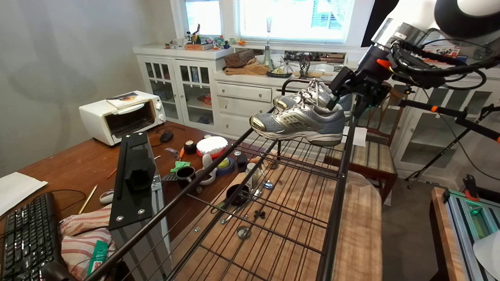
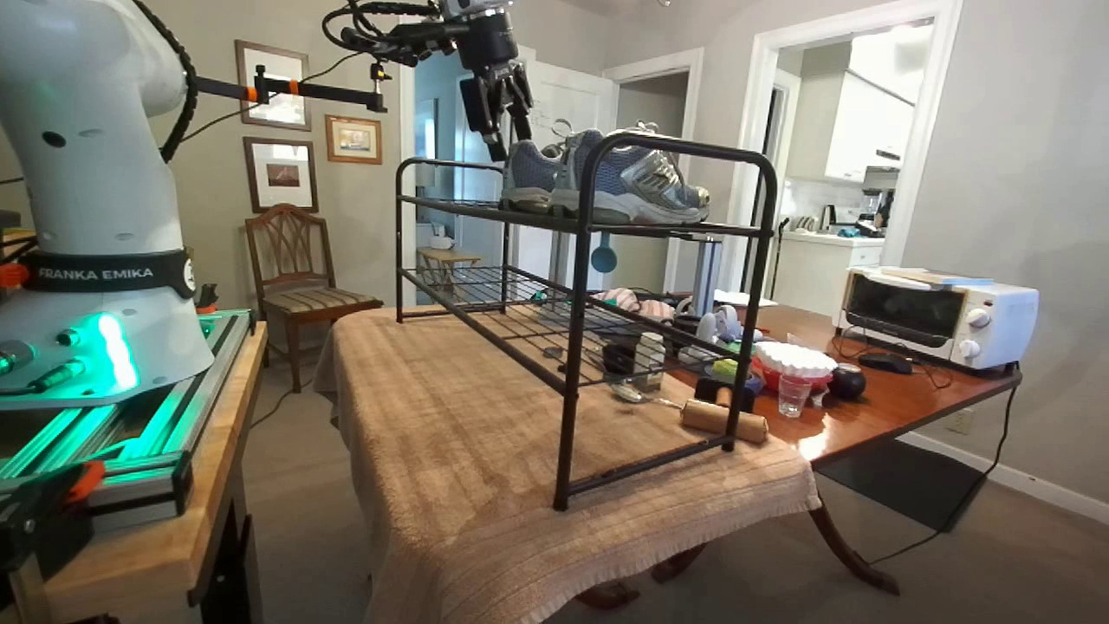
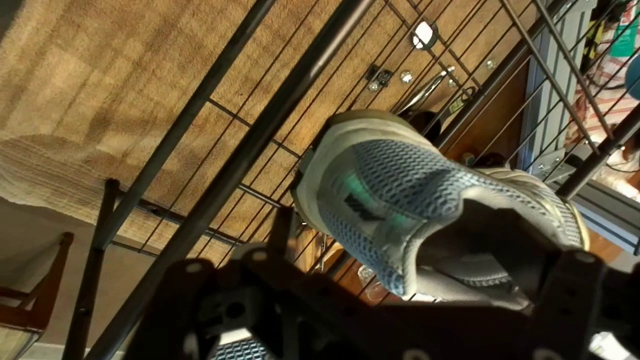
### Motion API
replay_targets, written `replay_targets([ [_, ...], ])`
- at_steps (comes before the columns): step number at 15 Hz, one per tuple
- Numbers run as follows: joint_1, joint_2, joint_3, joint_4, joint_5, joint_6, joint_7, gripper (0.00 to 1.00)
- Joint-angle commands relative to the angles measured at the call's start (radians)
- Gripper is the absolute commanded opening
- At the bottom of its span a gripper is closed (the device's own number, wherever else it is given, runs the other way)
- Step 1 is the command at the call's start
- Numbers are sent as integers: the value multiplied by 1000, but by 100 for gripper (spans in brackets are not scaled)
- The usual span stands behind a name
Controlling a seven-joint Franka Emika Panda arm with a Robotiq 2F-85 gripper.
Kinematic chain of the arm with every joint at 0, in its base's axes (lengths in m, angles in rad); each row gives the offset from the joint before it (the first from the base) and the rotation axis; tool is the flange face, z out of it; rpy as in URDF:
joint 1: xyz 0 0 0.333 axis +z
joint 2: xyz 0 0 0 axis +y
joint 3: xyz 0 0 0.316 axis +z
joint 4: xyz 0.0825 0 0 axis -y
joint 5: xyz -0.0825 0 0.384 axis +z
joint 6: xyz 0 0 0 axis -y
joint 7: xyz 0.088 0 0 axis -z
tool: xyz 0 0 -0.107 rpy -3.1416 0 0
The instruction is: Put the shoe on the left on the middle rack
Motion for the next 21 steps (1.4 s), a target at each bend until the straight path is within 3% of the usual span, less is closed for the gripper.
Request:
replay_targets([
  [1, -30, 17, 21, 5, -2, -1, 52, 100],
  [8, -23, 58, 12, 12, 15, 16, 80, 100],
  [10, -22, 69, 11, 13, 15, 21, 85, 74],
  [16, -26, 77, 15, 16, 3, 22, 110, 27],
  [19, -27, 71, 9, 13, 0, 16, 104, 7],
  [21, -22, 68, 2, 9, 5, 18, 90, 3],
])
